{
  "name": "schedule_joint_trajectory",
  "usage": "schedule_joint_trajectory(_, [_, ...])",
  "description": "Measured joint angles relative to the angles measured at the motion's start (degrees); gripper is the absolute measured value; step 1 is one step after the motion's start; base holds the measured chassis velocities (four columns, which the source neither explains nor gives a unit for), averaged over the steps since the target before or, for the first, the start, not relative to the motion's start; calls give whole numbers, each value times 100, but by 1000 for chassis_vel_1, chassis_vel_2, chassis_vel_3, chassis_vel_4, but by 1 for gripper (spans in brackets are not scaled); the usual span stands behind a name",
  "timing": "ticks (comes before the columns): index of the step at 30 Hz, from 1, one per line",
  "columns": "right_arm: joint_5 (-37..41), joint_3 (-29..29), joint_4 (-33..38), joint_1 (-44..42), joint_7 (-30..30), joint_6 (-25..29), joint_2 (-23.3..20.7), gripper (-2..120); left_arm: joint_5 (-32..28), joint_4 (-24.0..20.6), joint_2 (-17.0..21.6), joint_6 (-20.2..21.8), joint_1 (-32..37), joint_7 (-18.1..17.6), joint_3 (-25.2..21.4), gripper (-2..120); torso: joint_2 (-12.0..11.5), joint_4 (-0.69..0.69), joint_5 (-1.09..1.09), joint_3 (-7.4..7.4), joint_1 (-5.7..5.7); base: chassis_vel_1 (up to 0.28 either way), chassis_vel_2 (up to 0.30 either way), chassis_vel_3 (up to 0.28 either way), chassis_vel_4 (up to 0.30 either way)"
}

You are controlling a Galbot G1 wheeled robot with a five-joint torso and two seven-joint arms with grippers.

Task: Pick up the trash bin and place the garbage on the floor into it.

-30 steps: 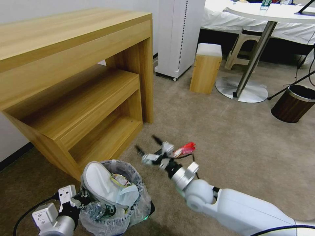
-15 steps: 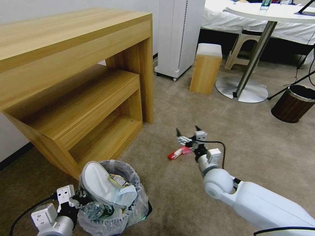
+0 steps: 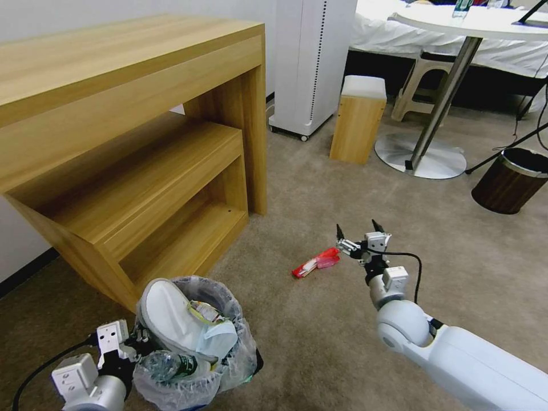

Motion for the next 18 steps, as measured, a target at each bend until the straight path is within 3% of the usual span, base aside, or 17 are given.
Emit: schedule_joint_trajectory(18, [-351,339,-34,-377,-201,284,11,100,85,-147,-99,8,105,-5,-30,1,0,1,0,0,0,-3,-2,-3,-3])
